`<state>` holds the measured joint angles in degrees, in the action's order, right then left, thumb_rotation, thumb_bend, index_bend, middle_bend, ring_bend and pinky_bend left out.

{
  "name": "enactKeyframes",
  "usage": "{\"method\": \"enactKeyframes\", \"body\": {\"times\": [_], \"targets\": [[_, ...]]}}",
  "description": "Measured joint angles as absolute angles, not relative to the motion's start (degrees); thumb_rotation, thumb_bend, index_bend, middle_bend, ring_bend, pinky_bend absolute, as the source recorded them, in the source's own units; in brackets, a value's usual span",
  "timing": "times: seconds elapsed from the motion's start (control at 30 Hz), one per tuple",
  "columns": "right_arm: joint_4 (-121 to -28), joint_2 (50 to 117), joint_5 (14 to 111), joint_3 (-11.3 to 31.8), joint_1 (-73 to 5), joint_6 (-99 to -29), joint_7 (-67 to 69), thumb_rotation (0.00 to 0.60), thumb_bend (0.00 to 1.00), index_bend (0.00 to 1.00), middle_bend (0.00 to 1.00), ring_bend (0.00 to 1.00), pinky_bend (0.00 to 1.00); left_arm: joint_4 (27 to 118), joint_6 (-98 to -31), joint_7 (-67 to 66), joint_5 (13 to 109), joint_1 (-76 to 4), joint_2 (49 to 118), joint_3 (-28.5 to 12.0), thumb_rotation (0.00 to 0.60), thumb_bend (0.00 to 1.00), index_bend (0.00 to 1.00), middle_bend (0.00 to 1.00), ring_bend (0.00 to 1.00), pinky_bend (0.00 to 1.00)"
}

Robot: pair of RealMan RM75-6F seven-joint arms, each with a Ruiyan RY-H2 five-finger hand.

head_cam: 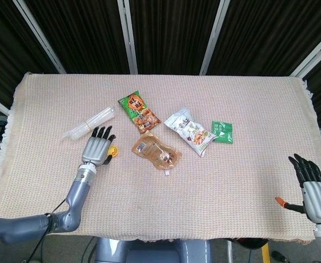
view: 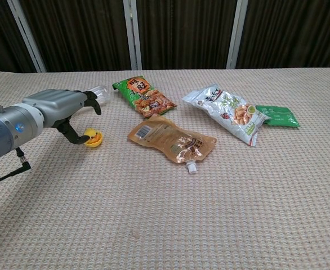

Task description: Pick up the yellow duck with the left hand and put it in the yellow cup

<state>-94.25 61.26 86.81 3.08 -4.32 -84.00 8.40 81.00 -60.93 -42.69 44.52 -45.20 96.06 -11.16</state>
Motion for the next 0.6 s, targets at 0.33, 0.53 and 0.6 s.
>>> {"method": "enactKeyframes", "body": {"times": [0.33, 0.53, 0.6], "targets": [[-94.47, 61.21, 85.95, 2.98, -4.51, -82.91, 6.92, 0.6, 0.01, 0.03, 0.0, 0.0, 0.0, 95.89, -70.6, -32.69, 59.82, -35.29, 83.4, -4.56, 0.6, 0.26, 0.03, 0.0, 0.0, 0.0], [-94.5, 61.49, 85.76, 2.97, -4.6, -82.72, 5.38, 0.6, 0.01, 0.03, 0.0, 0.0, 0.0, 101.29, -79.46, -27.02, 71.59, -25.73, 73.25, 4.4, 0.6, 0.0, 0.0, 0.0, 0.0, 0.0], [-94.49, 61.62, 85.69, 3.0, -4.62, -82.73, 4.73, 0.6, 0.01, 0.03, 0.0, 0.0, 0.0, 102.42, -82.19, -25.53, 74.41, -23.07, 70.73, 6.59, 0.6, 0.0, 0.0, 0.0, 0.0, 0.0]]}}
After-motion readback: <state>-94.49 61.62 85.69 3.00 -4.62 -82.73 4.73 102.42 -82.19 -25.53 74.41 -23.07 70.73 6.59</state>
